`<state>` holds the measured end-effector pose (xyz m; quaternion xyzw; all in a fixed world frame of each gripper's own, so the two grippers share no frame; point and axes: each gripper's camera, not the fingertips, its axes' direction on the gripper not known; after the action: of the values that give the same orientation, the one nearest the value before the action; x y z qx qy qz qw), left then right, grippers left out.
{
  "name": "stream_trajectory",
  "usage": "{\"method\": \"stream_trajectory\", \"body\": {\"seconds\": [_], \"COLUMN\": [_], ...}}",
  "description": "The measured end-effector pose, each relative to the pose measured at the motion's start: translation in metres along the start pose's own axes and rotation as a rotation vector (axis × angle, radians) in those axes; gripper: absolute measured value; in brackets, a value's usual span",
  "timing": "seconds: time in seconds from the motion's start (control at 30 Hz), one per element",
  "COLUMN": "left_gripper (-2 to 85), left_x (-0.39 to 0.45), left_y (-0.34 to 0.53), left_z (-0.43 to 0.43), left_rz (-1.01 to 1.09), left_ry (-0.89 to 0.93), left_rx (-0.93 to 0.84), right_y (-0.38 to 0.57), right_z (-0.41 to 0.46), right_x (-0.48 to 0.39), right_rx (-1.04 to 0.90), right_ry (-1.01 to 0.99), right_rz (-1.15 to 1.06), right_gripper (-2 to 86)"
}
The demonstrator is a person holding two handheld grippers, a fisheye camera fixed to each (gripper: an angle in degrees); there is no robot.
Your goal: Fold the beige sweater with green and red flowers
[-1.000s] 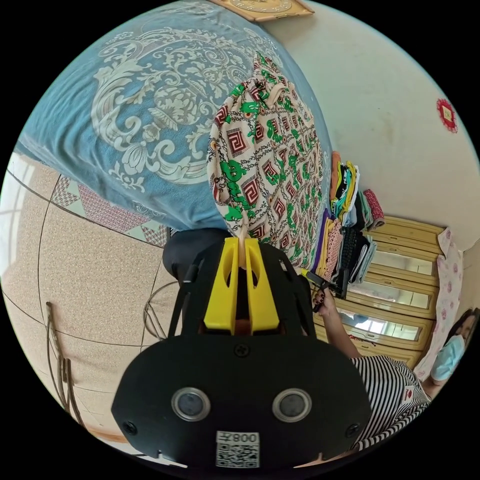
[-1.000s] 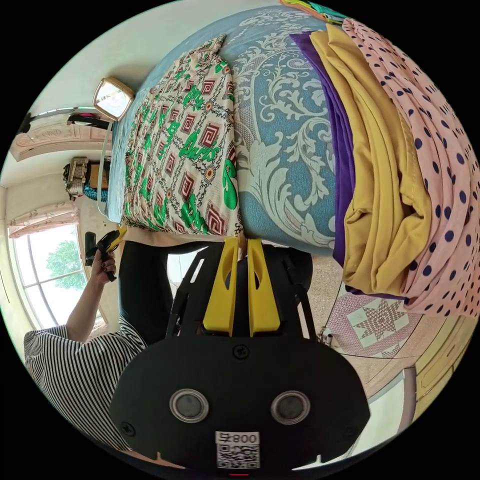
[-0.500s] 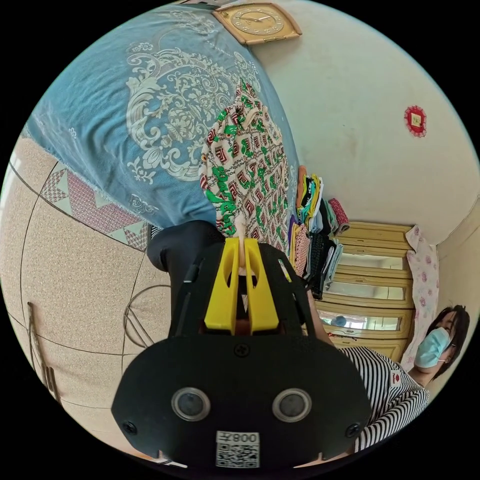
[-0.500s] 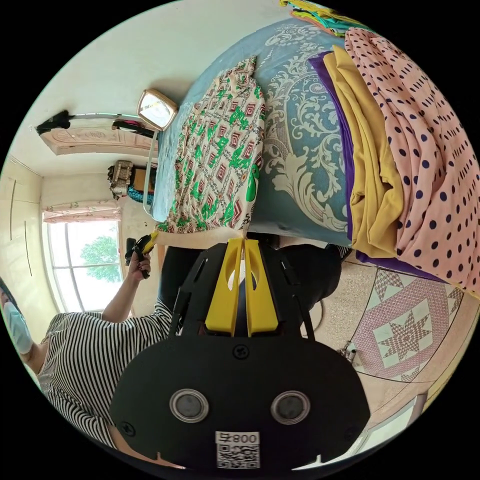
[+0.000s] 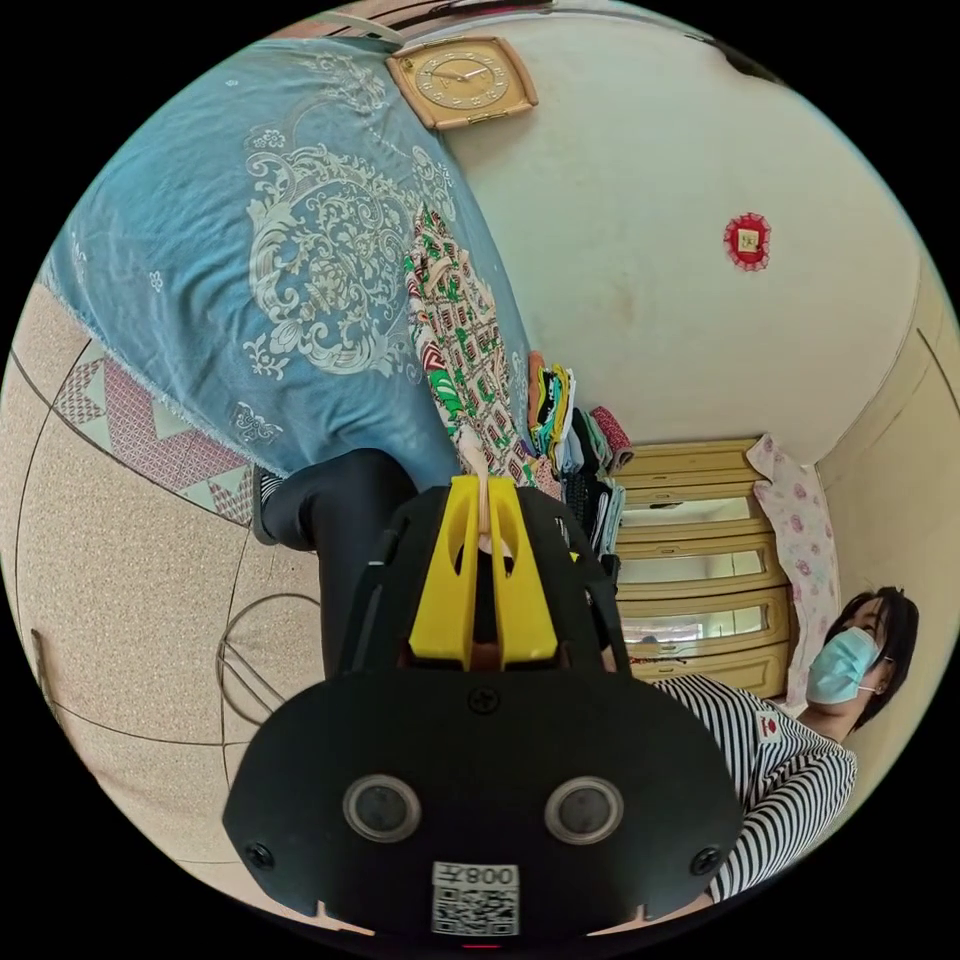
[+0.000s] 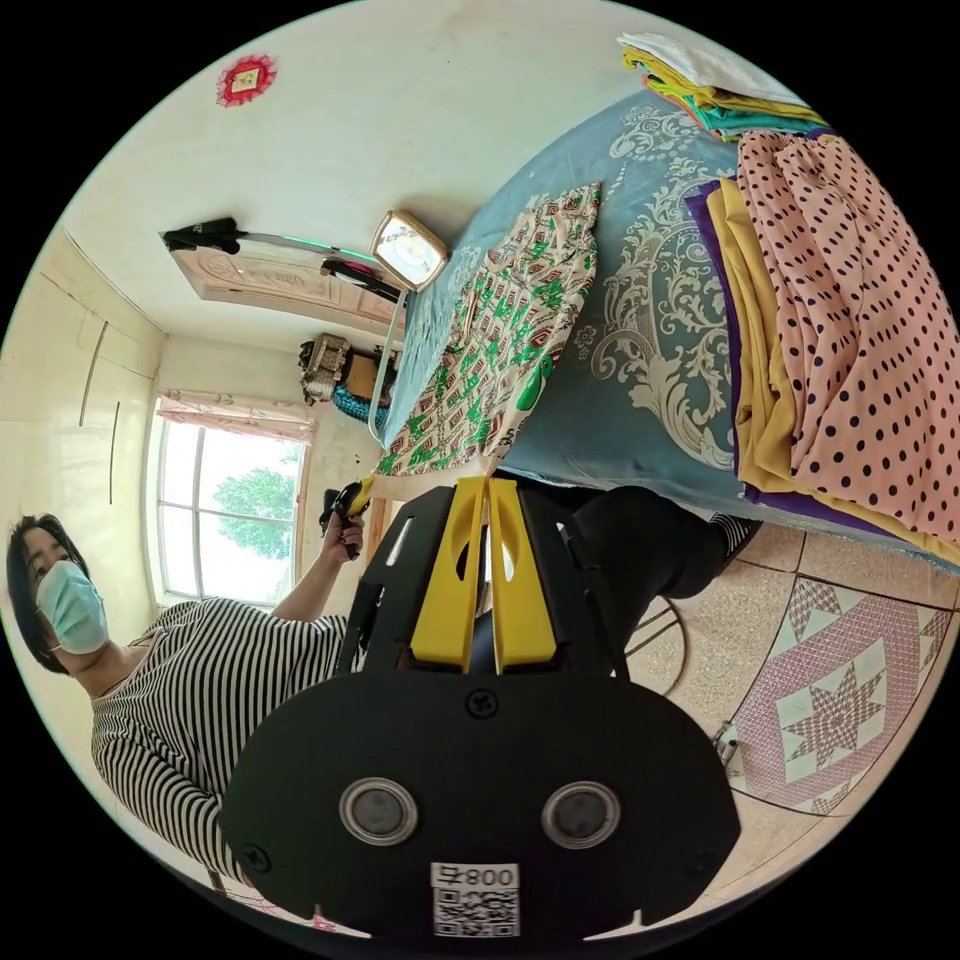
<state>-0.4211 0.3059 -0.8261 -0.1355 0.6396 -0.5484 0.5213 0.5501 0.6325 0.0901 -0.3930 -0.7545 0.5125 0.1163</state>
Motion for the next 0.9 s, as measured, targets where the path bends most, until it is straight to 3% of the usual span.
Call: {"method": "stream_trajectory", "body": {"seconds": [0.9], "left_gripper": [1.4], "left_x": [0.035], "left_y": [0.089], "left_z": [-0.082], "left_rz": [0.089], "left_ry": [0.139], "left_rx": [0.021], "right_y": [0.138], "right_z": [-0.046], "right_x": [-0.074], "right_rx": [0.098], "right_ry": [-0.078], "right_rz": [-0.132], "right_gripper": [0.2]}}
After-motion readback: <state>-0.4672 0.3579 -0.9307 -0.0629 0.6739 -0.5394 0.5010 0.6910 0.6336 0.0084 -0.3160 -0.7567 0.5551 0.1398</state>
